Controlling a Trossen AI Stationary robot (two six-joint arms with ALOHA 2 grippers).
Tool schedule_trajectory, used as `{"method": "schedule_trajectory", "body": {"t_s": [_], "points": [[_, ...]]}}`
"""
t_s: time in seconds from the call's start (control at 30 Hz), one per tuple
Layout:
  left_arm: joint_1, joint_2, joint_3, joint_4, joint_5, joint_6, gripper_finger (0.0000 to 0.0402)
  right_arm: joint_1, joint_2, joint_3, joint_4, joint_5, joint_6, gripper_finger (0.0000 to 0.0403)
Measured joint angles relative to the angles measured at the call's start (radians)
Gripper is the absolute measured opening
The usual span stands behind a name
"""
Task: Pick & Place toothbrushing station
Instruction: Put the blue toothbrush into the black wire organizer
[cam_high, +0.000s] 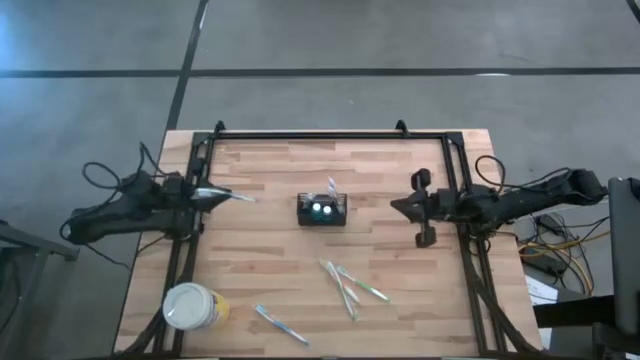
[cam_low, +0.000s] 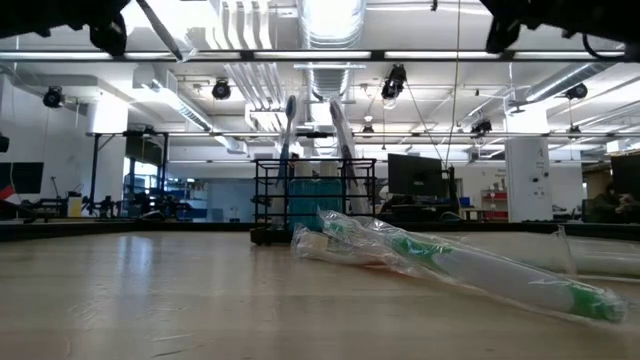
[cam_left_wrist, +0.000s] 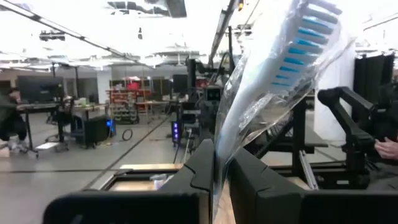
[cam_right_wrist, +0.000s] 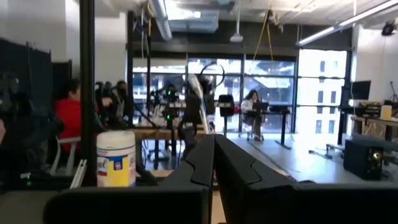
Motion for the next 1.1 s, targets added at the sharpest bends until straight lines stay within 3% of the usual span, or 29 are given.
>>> {"method": "schedule_trajectory", "body": {"t_s": [0.43,1.1], "points": [[0.000,-0.095,-0.123,-0.010,-0.031,0.004,0.0025,0.000,-0.037,-0.248,0.331,0.009,0.001,0.0008],[0.000,-0.141,-0.248,0.038,-0.033,-0.014,0.0025,0.000,0.040,-0.252,0.309,0.009,-0.011,0.0008]]}}
